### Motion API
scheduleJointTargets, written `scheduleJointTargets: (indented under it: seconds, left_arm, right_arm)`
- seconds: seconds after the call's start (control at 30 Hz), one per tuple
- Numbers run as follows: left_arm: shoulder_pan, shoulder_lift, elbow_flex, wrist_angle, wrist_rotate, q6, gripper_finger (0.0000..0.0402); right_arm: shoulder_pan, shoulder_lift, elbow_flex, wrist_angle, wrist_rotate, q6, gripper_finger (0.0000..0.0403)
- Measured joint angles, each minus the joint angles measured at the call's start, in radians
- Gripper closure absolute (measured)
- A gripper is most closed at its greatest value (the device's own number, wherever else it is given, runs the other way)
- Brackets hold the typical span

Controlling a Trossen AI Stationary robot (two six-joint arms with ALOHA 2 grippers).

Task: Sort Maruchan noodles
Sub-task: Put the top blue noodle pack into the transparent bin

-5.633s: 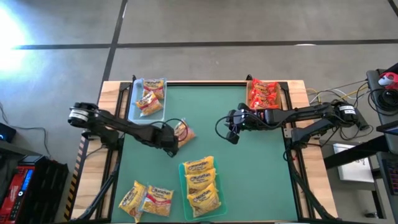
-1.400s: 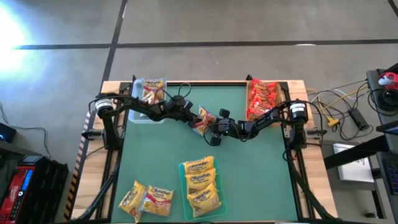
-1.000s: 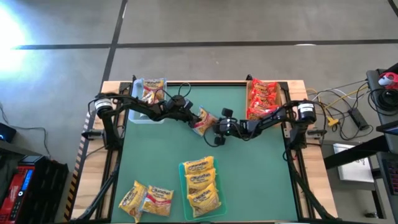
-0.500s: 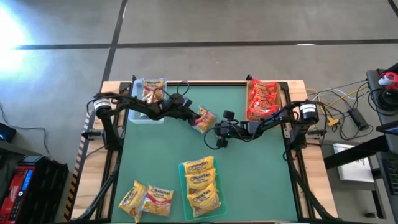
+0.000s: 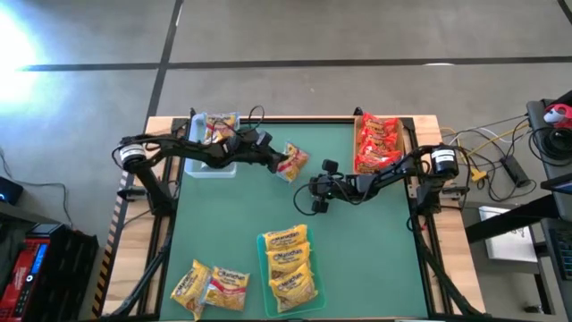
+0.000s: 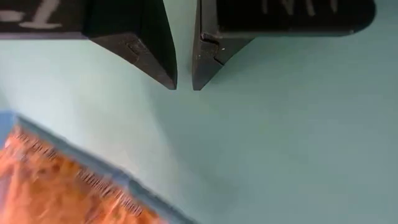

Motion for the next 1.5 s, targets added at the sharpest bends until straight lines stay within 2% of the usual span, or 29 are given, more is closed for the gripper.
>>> scheduleJointTargets:
  seconds: [0.37, 0.5, 0.77, 0.87, 0.97, 1.07, 1.17, 1.27, 1.4, 1.5]
  left_arm:
    - [0.024, -0.138, 0.000, -0.113, 0.002, 0.041, 0.0401]
    - [0.064, -0.236, 0.001, -0.255, 0.001, 0.087, 0.0401]
    - [0.185, -0.508, 0.002, -0.624, -0.007, 0.213, 0.0402]
    - [0.232, -0.615, 0.002, -0.777, -0.059, 0.266, 0.0402]
    - [0.274, -0.699, 0.023, -0.964, -0.173, 0.304, 0.0402]
    - [0.285, -0.738, 0.055, -1.143, -0.269, 0.322, 0.0402]
    - [0.283, -0.739, 0.079, -1.267, -0.313, 0.346, 0.0401]
    - [0.284, -0.721, 0.088, -1.350, -0.344, 0.380, 0.0401]
    - [0.283, -0.687, 0.088, -1.398, -0.387, 0.501, 0.0401]
    - [0.283, -0.669, 0.088, -1.368, -0.490, 0.590, 0.0401]
  right_arm:
    - [0.000, -0.001, 0.000, -0.009, 0.000, 0.016, 0.0360]
    - [0.000, -0.001, 0.000, -0.013, 0.000, 0.028, 0.0360]
    - [0.000, -0.001, 0.000, -0.017, 0.000, 0.043, 0.0360]
    - [0.000, -0.001, 0.000, -0.017, 0.000, 0.055, 0.0360]
    - [0.000, -0.001, 0.000, -0.017, 0.000, 0.063, 0.0360]
    - [0.000, -0.001, 0.000, -0.017, 0.000, 0.068, 0.0360]
    - [0.000, -0.001, 0.000, -0.016, 0.000, 0.069, 0.0360]
    - [0.000, -0.001, 0.000, -0.016, 0.000, 0.070, 0.0360]
    - [0.000, -0.001, 0.000, -0.015, 0.000, 0.070, 0.0360]
    - [0.000, -0.001, 0.000, -0.014, -0.001, 0.069, 0.0360]
